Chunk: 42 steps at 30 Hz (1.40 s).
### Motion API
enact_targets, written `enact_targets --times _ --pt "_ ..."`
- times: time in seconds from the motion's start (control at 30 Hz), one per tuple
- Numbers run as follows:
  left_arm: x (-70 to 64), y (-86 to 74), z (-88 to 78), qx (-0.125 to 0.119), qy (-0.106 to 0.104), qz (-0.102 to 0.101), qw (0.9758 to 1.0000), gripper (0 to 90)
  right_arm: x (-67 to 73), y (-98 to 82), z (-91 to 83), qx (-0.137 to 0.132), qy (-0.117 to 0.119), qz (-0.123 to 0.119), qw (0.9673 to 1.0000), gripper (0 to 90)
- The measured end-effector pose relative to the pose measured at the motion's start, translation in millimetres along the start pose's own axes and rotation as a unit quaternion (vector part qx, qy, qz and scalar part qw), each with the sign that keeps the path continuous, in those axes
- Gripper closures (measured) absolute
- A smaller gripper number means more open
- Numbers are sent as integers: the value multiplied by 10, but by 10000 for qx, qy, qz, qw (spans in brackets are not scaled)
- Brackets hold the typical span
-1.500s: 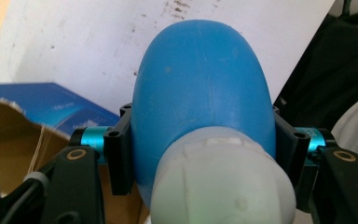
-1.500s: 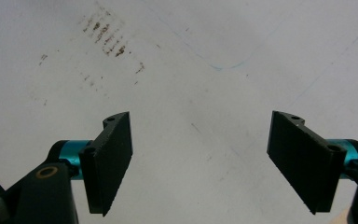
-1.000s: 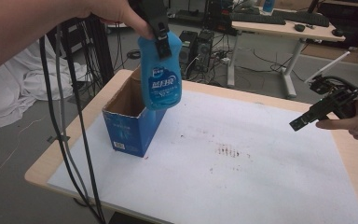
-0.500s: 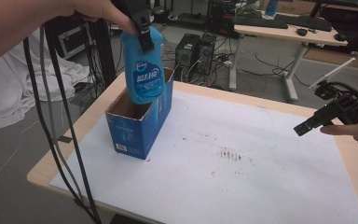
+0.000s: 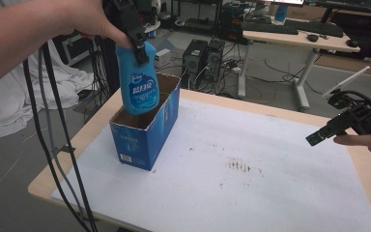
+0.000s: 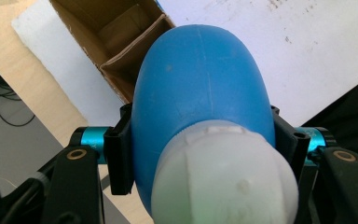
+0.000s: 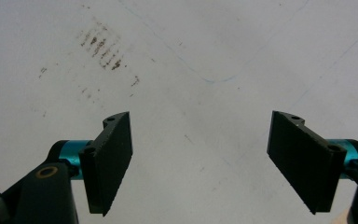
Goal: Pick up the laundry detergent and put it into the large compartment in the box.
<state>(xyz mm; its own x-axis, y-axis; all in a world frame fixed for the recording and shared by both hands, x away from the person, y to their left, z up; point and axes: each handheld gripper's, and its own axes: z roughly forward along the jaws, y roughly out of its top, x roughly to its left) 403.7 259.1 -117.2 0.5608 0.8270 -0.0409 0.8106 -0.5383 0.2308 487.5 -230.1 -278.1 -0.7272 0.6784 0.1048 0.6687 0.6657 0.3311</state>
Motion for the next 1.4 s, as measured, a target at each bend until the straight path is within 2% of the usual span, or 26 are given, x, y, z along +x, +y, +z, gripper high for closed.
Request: enact_targets --times 0.23,0.4,0.97,1.4 --pt "50 -34 133 43 -48 -87 9999 381 -25 -9 -3 -21 -5 1 10000 216" --pt "72 -55 220 63 -7 -162 9998 381 -27 -18 -10 -20 -10 29 10000 216" --pt "105 -108 564 252 -47 -157 9995 380 -23 -6 7 -32 -11 5 10000 216" --pt "97 -147 805 304 -24 -222 9993 380 -37 -26 2 -10 -26 42 10000 216"
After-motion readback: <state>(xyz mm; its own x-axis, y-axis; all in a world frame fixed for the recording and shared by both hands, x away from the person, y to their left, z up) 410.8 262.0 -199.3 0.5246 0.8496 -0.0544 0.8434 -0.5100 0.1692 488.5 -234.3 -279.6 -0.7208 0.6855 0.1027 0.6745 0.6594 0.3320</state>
